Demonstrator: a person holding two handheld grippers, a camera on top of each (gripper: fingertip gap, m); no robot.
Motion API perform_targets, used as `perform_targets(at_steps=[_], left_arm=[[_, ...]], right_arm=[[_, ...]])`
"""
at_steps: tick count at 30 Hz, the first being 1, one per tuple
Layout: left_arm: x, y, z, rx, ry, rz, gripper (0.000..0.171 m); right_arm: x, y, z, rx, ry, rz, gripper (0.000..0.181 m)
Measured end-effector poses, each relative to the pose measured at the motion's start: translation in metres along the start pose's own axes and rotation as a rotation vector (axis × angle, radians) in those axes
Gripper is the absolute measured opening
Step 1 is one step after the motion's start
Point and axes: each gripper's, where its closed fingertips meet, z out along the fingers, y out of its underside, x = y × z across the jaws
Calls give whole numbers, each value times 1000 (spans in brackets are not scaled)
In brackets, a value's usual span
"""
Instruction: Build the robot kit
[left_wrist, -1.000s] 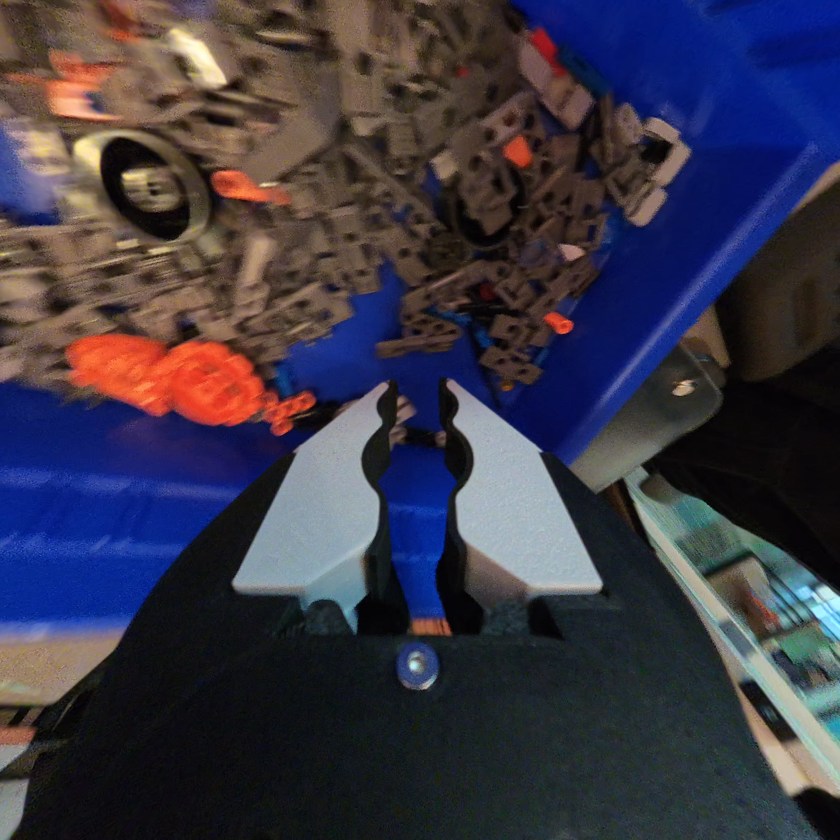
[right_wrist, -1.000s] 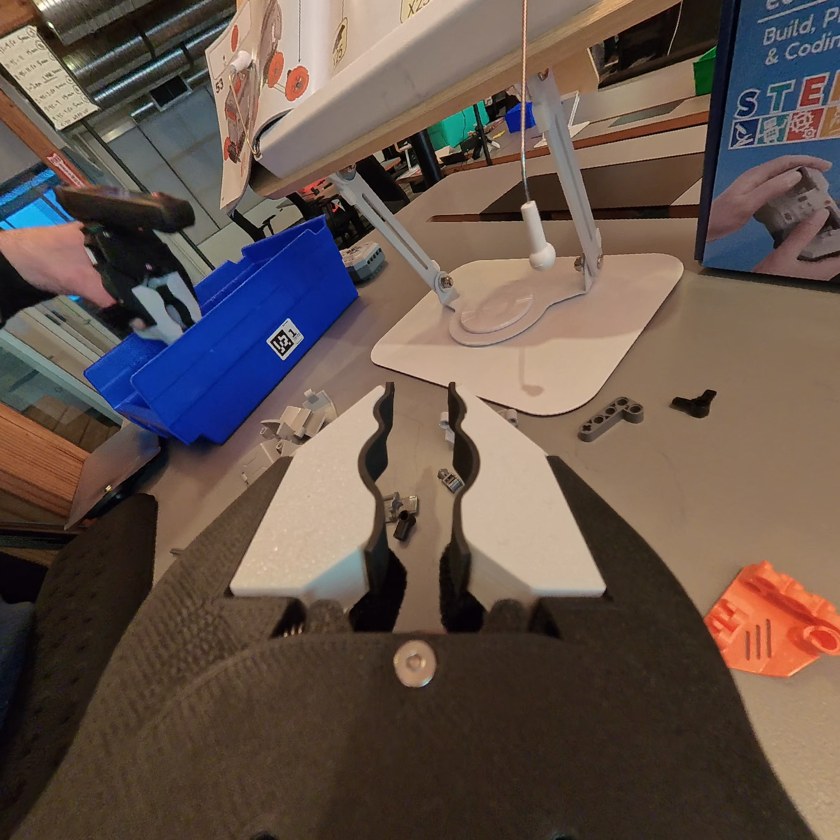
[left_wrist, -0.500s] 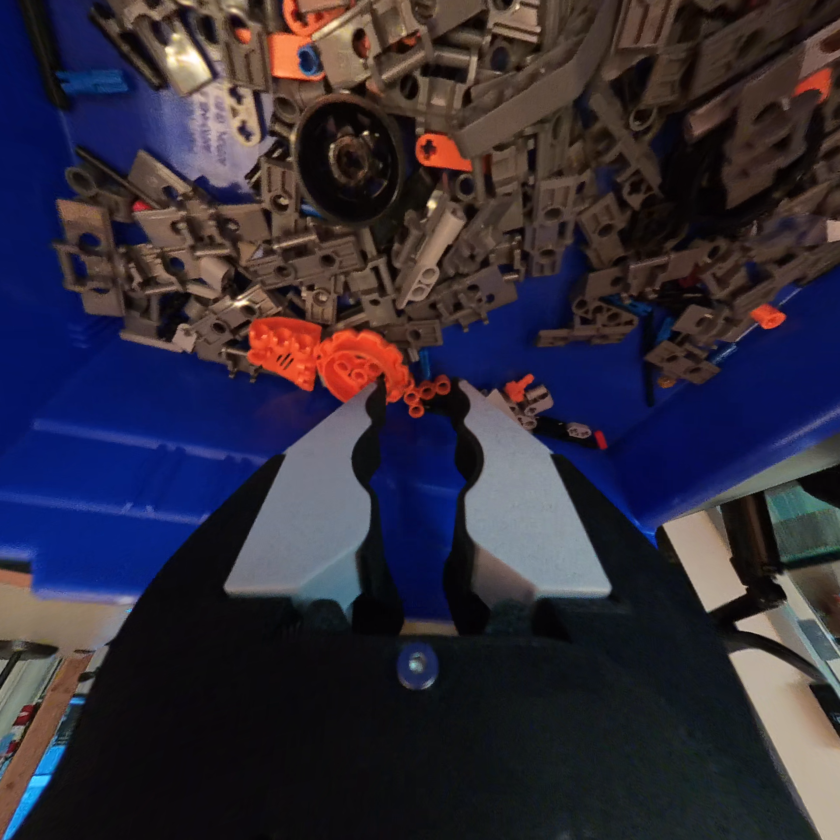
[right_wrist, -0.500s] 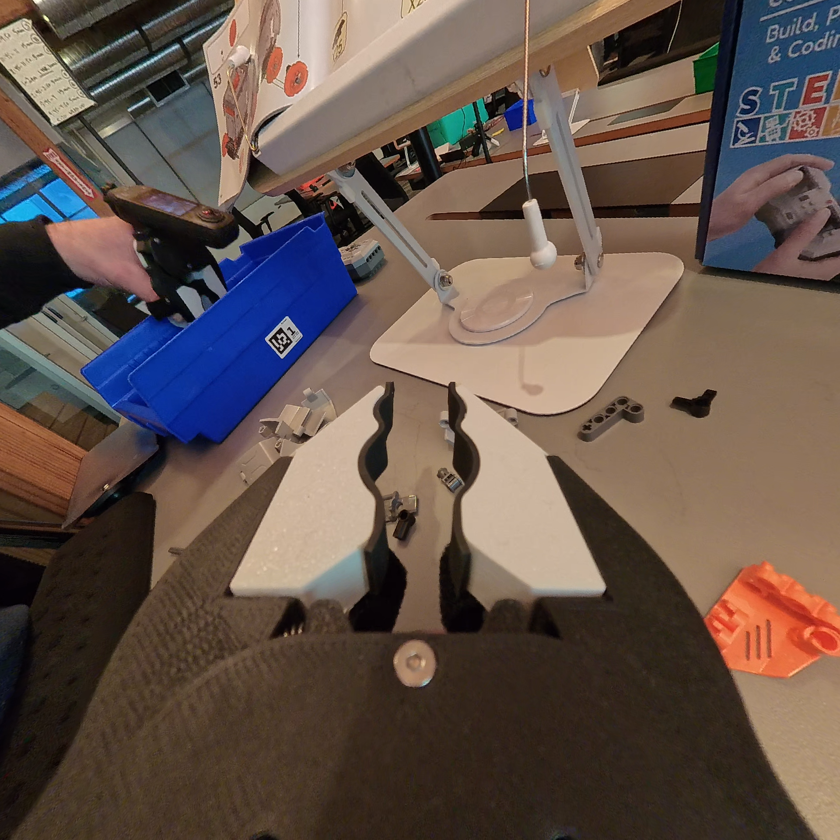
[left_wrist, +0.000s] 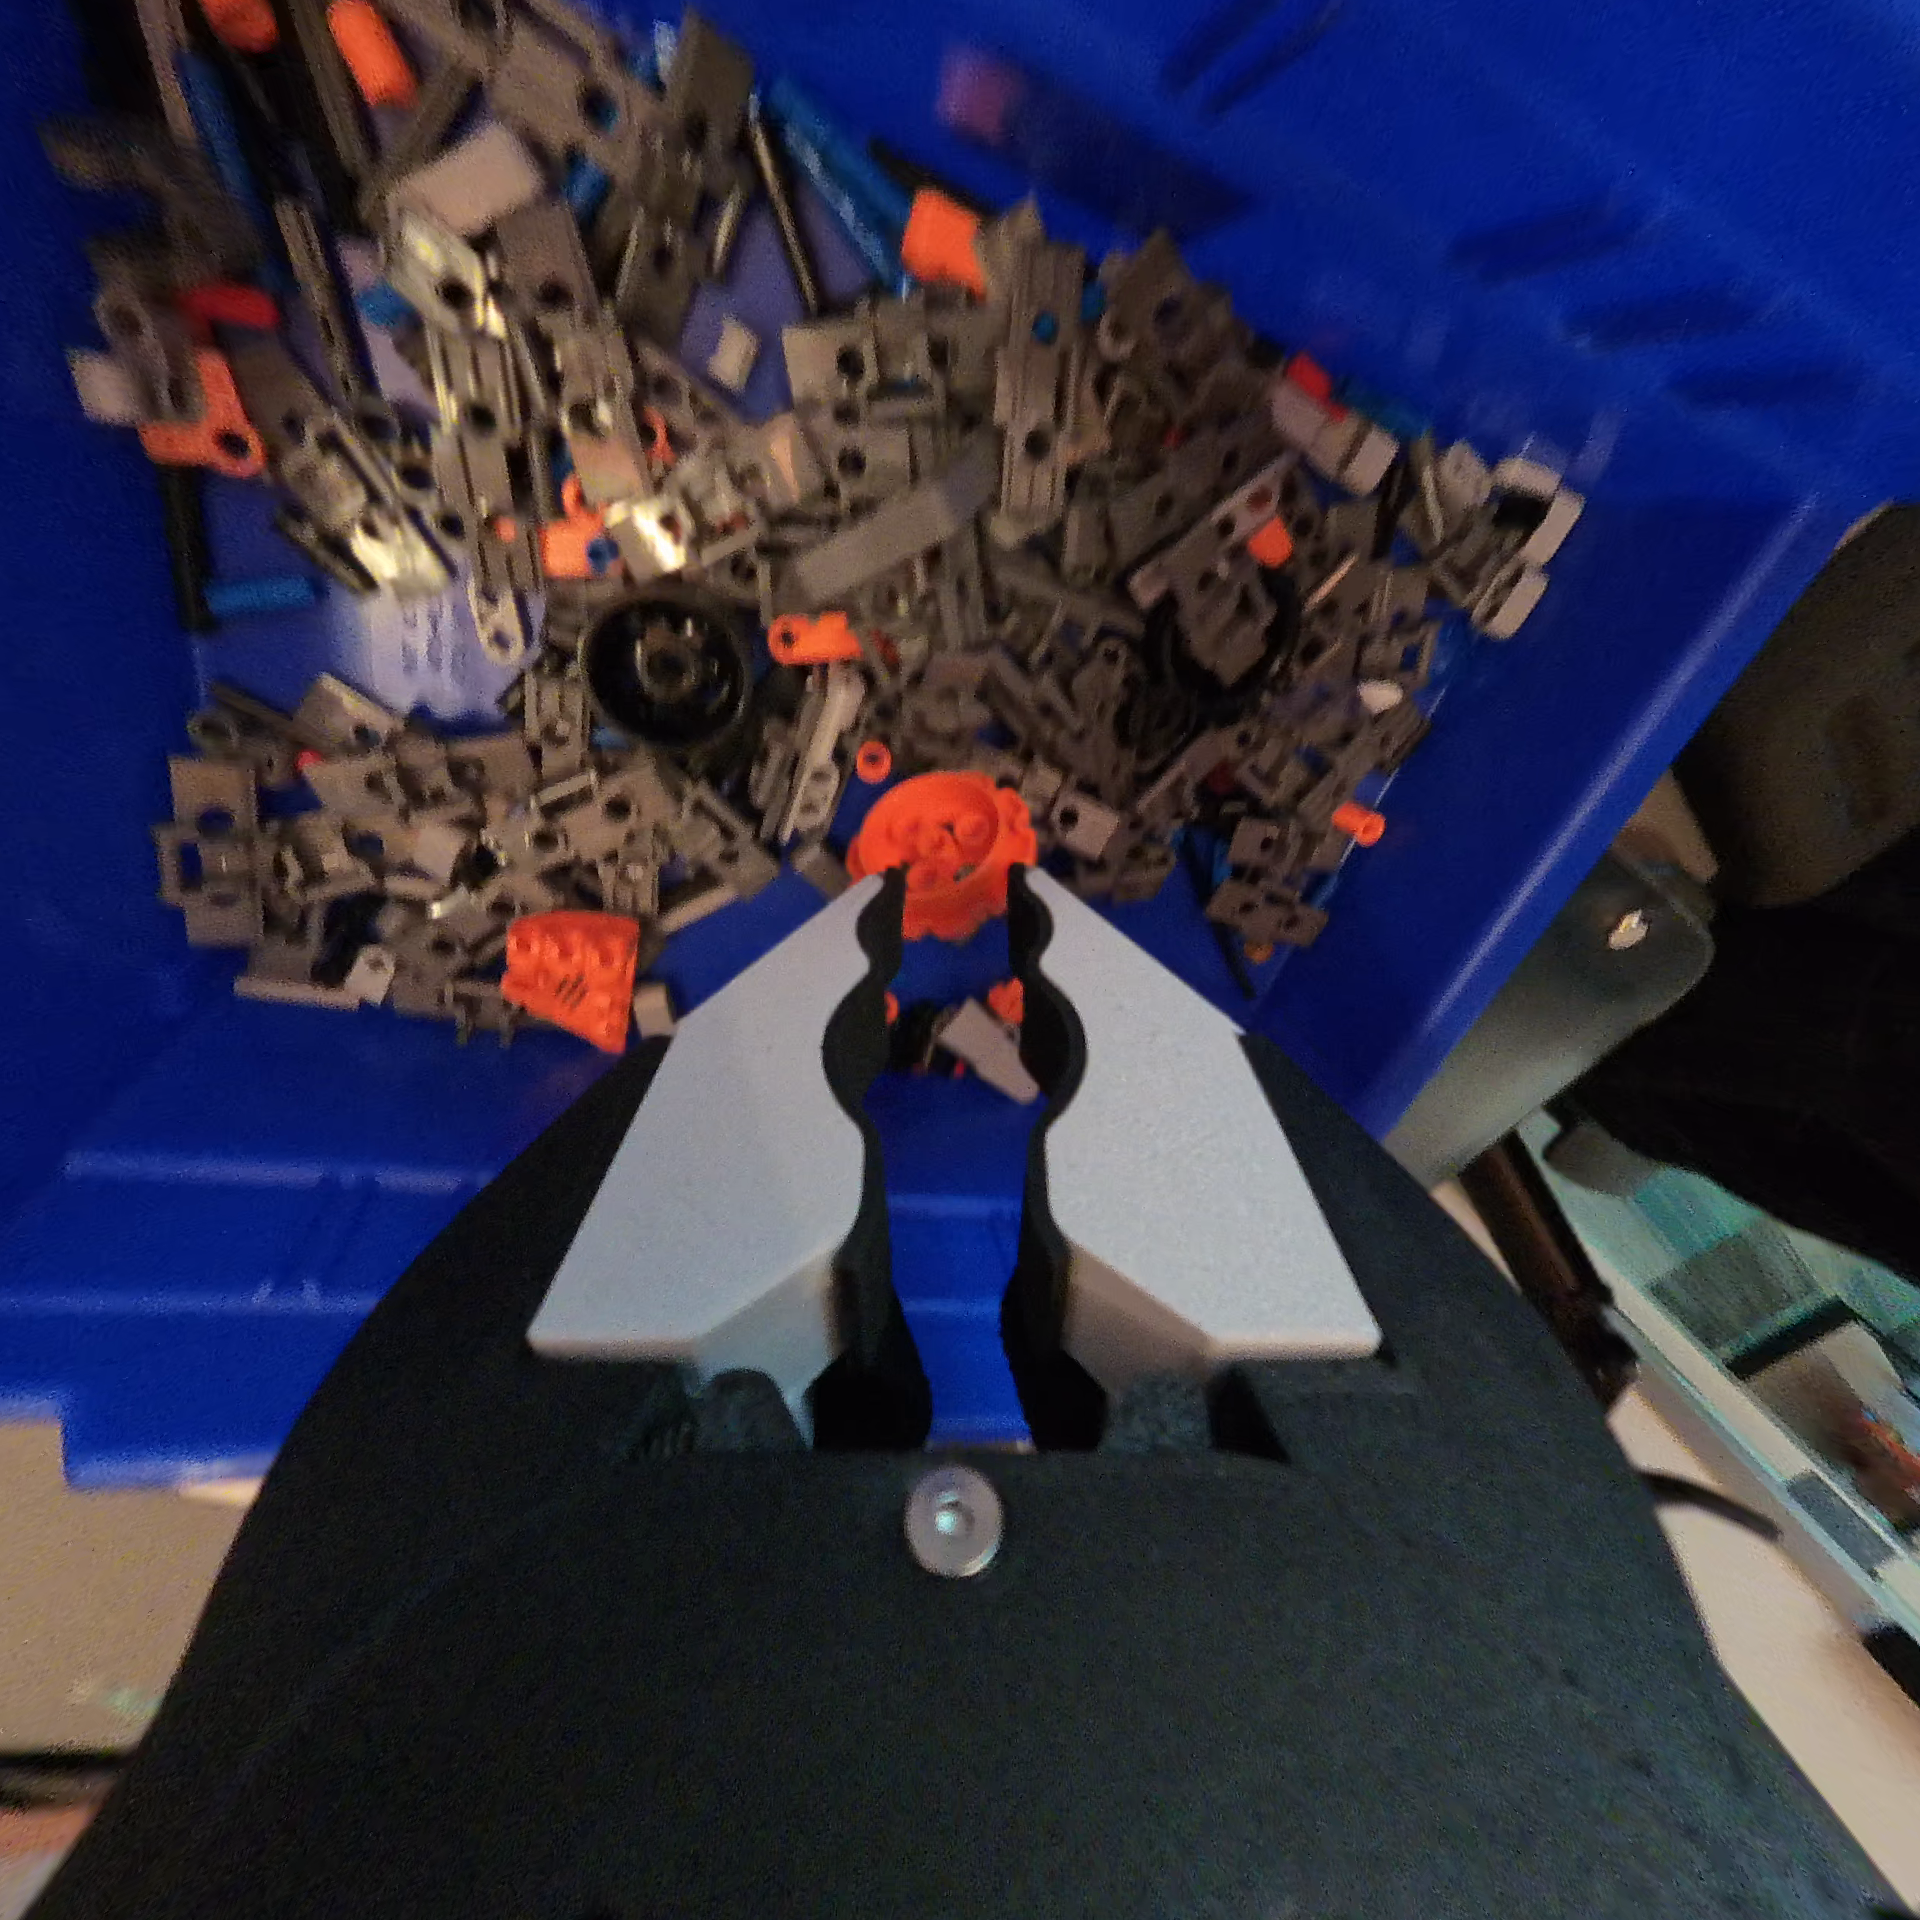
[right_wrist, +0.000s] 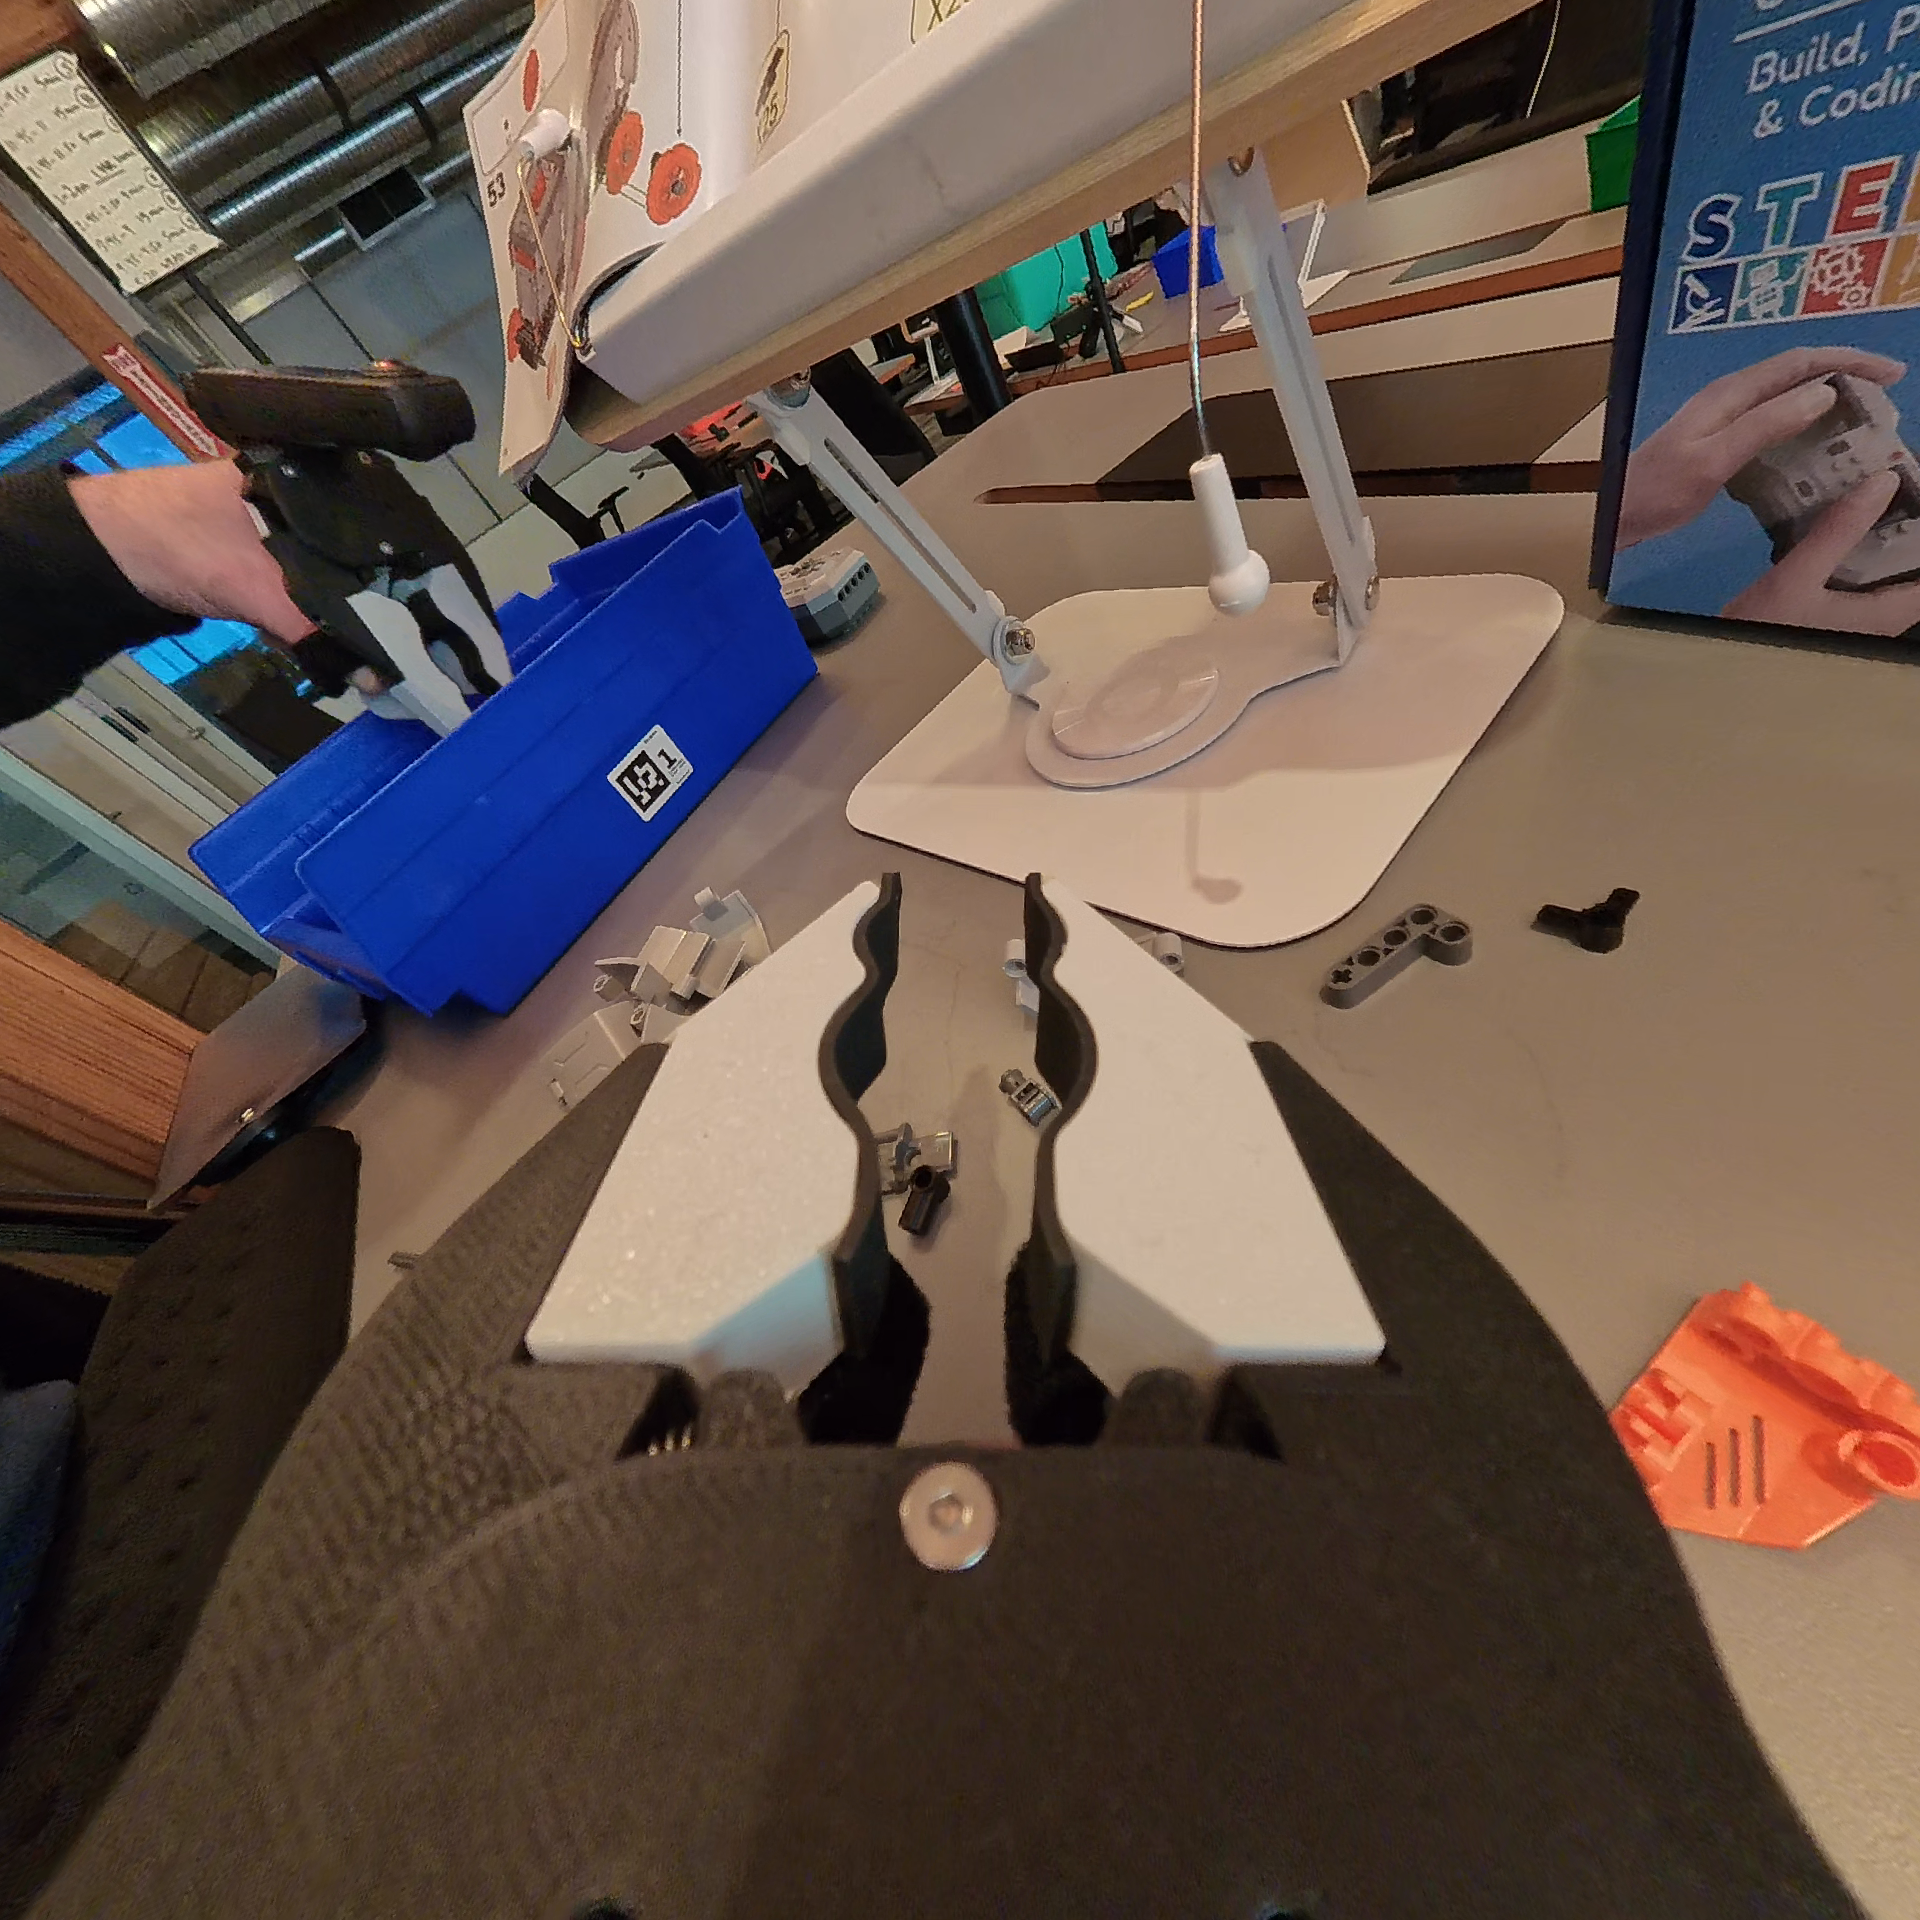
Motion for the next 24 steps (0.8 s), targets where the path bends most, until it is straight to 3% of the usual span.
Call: perform_targets(at_steps=[5,10,13,16,24], left_arm=[[-2,58,13,-320,-34,38,12],[-4,71,29,-457,-77,81,3],[-4,69,34,-473,-70,88,2],[22,72,40,-472,68,84,1],[-6,54,21,-310,-72,82,3]], right_arm=[[0,0,0,-3,-1,-2,21],[0,0,0,0,-1,-4,21],[-1,0,0,2,-1,-6,21],[-1,0,0,3,-2,-3,21],[0,0,0,1,-3,0,21]])
